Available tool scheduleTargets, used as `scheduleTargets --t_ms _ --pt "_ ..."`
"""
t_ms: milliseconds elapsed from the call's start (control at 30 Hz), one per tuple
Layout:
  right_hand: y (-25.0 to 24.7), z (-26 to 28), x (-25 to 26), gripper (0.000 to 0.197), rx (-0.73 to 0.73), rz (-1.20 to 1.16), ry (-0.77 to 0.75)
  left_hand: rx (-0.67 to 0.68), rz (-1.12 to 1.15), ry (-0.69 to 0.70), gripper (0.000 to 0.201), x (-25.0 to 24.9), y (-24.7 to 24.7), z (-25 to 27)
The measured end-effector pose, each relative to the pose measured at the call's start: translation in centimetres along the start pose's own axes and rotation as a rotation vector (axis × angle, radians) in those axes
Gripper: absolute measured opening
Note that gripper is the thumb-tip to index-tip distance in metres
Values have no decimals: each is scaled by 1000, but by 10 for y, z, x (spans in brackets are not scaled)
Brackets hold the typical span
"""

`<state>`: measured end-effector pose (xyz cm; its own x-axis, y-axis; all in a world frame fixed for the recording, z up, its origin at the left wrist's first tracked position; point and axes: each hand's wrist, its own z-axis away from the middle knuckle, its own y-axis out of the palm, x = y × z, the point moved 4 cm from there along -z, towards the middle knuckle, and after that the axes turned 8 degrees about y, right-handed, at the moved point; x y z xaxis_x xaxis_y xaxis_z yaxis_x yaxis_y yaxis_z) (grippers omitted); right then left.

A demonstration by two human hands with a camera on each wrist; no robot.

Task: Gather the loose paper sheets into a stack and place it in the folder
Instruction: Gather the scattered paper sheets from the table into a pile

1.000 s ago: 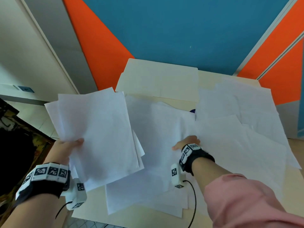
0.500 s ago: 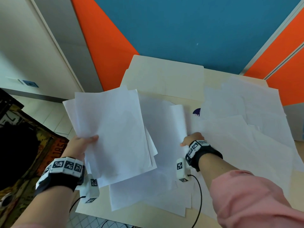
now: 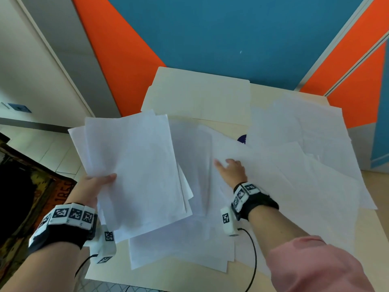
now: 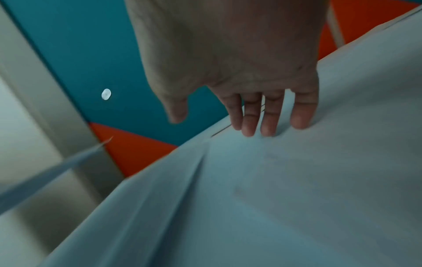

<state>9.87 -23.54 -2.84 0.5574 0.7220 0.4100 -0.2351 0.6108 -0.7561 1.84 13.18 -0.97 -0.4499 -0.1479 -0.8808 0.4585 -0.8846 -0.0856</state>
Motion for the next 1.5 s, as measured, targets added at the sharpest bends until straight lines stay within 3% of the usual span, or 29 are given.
scheduleTargets --t_ms 67,100,233,300,400,500,600,633,767,900,1000,1067,1133,1233,1333,1500 --pt "-35 -12 -24 43 -166 -41 32 6 -10 -7 36 1 -2 -2" --pt "-54 -17 -44 48 -211 18 98 6 -17 -11 38 2 -4 -3" --pt "-92 -25 -125 107 -71 265 427 21 -16 -22 39 3 -3 -5" --pt "-93 -25 -140 115 -74 300 456 19 -17 -23 40 5 -4 -6" --pt "-87 -30 -144 102 -22 248 389 49 -59 -66 36 17 1 -6" --pt "-82 -35 -148 87 -29 234 315 95 -137 -120 14 28 16 -4" --pt "-87 -33 -148 45 -73 91 266 126 -205 -129 34 32 30 -7" --pt "-90 -33 -149 41 -95 58 251 132 -225 -123 37 33 34 -8" --pt "-100 -37 -154 54 -190 39 256 151 -294 -107 33 38 48 -5" --pt "-119 -41 -154 48 -213 183 282 170 -296 -116 34 44 54 -2" --pt "-144 -45 -181 63 -207 317 371 189 -272 -111 27 42 59 1" --pt "-149 -52 -204 86 -151 274 419 219 -240 -94 11 36 67 6" --pt "-148 -57 -216 111 -147 222 446 262 -215 -66 9 28 81 13" --pt "-147 -59 -209 121 -130 241 462 302 -200 -44 9 21 101 19" --pt "-141 -60 -201 104 -75 161 410 313 -213 -31 13 21 117 25" --pt "-138 -53 -186 48 -153 -140 190 300 -210 -22 18 26 130 33"
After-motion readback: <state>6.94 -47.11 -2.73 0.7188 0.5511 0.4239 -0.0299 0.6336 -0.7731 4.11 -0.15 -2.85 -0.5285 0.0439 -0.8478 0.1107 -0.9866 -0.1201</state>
